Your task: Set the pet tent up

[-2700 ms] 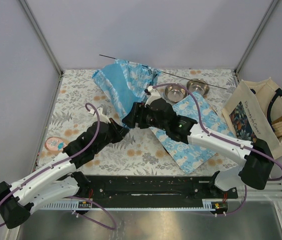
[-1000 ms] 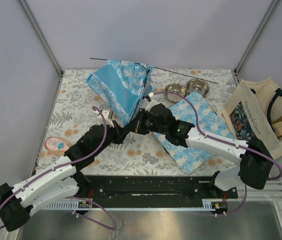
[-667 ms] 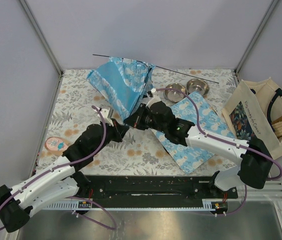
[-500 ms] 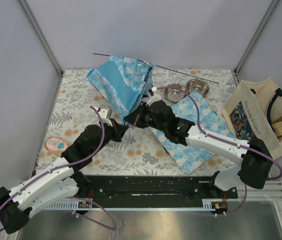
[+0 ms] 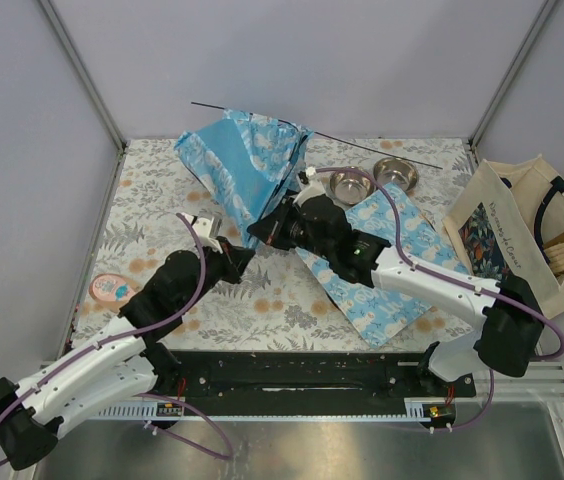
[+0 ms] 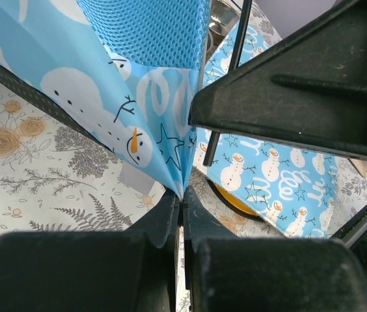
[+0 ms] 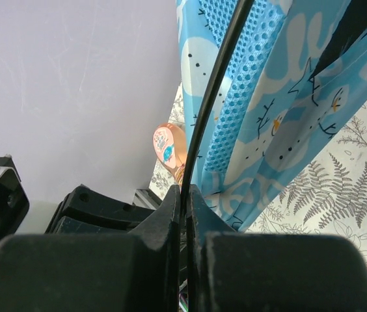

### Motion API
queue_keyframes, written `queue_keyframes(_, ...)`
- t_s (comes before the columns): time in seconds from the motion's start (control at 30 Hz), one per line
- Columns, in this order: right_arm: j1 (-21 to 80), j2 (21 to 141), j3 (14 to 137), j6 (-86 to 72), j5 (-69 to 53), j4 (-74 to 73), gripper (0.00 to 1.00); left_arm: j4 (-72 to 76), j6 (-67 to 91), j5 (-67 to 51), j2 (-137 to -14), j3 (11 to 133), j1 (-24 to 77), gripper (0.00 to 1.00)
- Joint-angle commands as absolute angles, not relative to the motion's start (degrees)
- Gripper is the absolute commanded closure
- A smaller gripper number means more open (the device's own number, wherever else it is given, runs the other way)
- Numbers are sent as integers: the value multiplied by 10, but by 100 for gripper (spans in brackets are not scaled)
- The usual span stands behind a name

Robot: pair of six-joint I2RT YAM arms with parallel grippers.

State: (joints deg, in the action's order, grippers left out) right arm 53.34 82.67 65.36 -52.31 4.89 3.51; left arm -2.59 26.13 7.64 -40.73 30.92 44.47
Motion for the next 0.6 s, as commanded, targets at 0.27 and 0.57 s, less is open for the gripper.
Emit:
queue_keyframes(0.27,408,846,744,-429,331,164,100,-220,264,11,-396,285,461,100)
queue_keyframes(0.57,383,853,753,-417,315,171,100,-225,279,29,-403,282,461,100)
